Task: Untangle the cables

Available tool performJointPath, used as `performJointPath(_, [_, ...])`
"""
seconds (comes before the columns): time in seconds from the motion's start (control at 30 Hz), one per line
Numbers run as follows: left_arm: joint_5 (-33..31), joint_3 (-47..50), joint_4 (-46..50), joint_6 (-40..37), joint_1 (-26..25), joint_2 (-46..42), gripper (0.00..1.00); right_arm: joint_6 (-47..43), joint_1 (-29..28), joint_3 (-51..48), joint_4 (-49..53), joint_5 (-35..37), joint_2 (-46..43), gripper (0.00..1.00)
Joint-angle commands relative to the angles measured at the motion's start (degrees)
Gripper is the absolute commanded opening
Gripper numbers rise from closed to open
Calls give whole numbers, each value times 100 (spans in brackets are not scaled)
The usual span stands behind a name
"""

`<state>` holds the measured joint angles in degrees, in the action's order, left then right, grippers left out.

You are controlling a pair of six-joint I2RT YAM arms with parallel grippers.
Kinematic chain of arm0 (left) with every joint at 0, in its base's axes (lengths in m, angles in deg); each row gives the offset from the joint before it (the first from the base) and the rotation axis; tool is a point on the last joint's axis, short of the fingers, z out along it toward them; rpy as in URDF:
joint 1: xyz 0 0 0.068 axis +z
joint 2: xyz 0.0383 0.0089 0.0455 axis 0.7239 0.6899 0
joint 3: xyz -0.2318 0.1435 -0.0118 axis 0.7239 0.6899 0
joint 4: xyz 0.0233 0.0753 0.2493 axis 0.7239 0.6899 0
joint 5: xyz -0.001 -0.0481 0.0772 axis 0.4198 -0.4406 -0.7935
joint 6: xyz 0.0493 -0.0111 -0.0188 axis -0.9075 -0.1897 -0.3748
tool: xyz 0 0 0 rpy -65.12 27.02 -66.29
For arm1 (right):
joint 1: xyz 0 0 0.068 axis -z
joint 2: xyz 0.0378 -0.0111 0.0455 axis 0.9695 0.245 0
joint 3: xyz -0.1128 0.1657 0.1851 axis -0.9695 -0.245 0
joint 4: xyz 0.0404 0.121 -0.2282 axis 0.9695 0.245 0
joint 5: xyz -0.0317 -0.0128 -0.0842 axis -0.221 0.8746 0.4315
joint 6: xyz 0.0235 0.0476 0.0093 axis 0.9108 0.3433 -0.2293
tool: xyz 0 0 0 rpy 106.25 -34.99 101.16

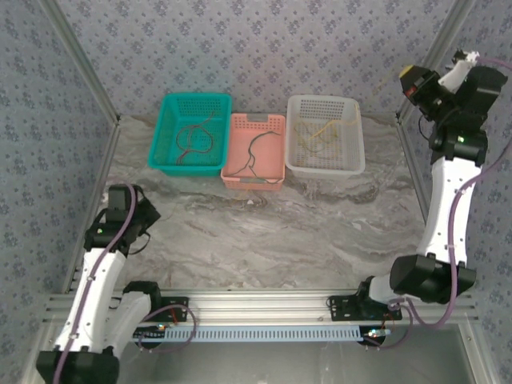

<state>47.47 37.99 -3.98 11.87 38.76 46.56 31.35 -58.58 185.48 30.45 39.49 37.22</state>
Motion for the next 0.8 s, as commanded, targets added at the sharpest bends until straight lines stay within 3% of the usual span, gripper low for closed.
performJointPath(0.0, [450, -588, -980, 460, -1367, 181, 0, 249, -276, 749, -516, 20, 355, 0])
performJointPath(0.07, [-23, -1120, -1257, 456, -2386, 660, 0, 297, -450, 1108, -590, 132, 674, 0])
performJointPath(0.13, [-201, -1701, -1481, 347, -3006, 1269, 0, 318, -571, 1378, -698, 266, 919, 0])
performJointPath(0.23, [-45, -2549, -1829, 269, -3446, 2207, 0, 505, -632, 1619, -1082, 420, 1308, 0])
performJointPath(0.5, [474, -4928, -2456, -9, -3691, 4793, 0, 1121, -614, 2887, -1703, 514, 2708, 0])
performJointPath(0.77, [858, -7844, -1970, -202, -3635, 7187, 0, 1437, -494, 4864, -1388, 657, 4290, 0])
